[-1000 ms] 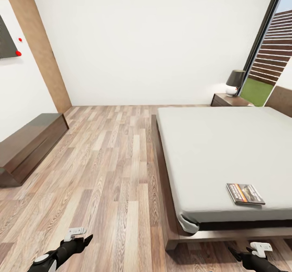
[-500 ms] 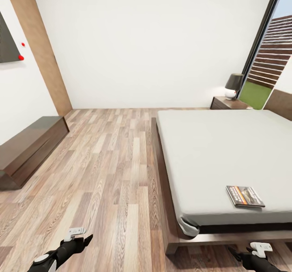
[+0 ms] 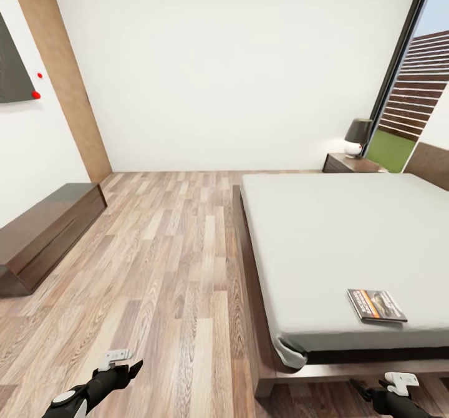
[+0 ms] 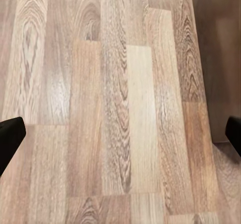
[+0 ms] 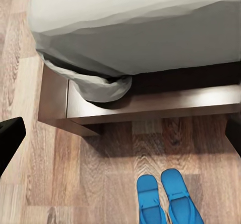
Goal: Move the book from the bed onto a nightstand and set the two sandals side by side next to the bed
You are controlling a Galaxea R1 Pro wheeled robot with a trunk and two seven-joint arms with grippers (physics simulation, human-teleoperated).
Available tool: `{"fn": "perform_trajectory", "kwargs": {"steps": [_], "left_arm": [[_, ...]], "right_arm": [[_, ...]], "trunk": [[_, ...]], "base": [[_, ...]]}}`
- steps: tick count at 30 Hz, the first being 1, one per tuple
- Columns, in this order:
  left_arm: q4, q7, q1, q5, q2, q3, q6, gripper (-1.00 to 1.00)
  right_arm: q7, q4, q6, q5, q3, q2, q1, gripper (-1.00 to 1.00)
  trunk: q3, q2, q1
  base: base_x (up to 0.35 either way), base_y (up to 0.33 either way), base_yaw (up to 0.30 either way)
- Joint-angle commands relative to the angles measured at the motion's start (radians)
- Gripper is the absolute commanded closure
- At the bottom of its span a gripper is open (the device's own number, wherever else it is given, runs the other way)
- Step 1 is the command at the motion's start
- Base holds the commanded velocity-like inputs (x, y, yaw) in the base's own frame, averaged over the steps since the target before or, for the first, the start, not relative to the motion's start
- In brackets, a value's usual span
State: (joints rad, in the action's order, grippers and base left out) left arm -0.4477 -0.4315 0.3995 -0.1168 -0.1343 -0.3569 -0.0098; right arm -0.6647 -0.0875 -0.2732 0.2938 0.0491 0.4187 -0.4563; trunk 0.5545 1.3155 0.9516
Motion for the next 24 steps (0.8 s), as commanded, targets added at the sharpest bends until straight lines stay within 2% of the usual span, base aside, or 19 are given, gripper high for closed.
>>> {"fn": "perform_trajectory", "kwargs": {"steps": [1, 24], "left_arm": [[0.0, -0.007, 0.001, -0.011, 0.001, -0.008, -0.001, -1.0], [0.0, -0.007, 0.001, -0.011, 0.001, -0.008, -0.001, -1.0]], "right_arm": [[-0.006, 0.001, -0.001, 0.001, 0.005, 0.0, -0.001, -1.0], [-0.006, 0.001, -0.001, 0.001, 0.005, 0.0, -0.001, -1.0]], "trunk": [[-0.001, 0.001, 0.0], [-0.037, 0.001, 0.0]], "base": [[0.0, 0.0, 0.0], [0.0, 0.0, 0.0]]}}
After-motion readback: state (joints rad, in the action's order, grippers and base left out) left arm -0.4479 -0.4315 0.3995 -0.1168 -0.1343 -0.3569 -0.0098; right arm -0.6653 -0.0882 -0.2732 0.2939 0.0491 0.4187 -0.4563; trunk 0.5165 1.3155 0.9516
